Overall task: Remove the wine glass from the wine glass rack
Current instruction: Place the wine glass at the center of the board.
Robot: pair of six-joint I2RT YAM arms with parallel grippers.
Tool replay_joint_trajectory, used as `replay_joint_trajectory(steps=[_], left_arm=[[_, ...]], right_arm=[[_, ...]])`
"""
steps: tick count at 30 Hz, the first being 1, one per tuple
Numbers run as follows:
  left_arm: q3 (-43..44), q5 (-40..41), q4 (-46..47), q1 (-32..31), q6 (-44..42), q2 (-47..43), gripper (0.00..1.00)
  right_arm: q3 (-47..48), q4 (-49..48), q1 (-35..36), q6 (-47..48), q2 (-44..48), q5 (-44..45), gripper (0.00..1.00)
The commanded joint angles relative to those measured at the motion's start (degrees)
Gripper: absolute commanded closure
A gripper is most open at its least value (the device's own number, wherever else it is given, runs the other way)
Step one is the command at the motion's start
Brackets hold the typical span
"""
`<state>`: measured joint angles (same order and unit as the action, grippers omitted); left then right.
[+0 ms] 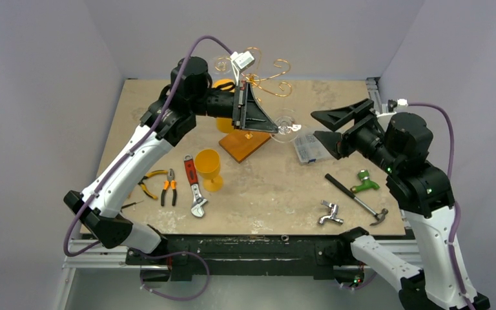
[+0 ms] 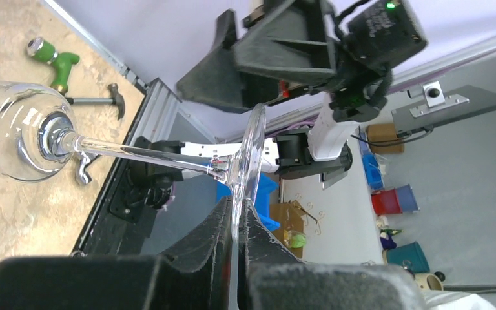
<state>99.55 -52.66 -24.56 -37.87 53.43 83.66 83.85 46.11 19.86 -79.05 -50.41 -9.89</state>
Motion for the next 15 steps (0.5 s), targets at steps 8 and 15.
replay_joint_trajectory(steps=[8, 15], left_arm=[[3.36, -2.66, 16.19, -2.07, -0.54, 0.14, 1.00], [4.26, -1.27, 16.81, -3.35, -4.03, 1.29, 1.00]], right_arm=[[-9.65, -14.35, -0.13, -11.87, 1.75, -8.84, 0.36], [-11.61, -21.95, -0.07, -14.81, 0.73, -11.39, 0.36]])
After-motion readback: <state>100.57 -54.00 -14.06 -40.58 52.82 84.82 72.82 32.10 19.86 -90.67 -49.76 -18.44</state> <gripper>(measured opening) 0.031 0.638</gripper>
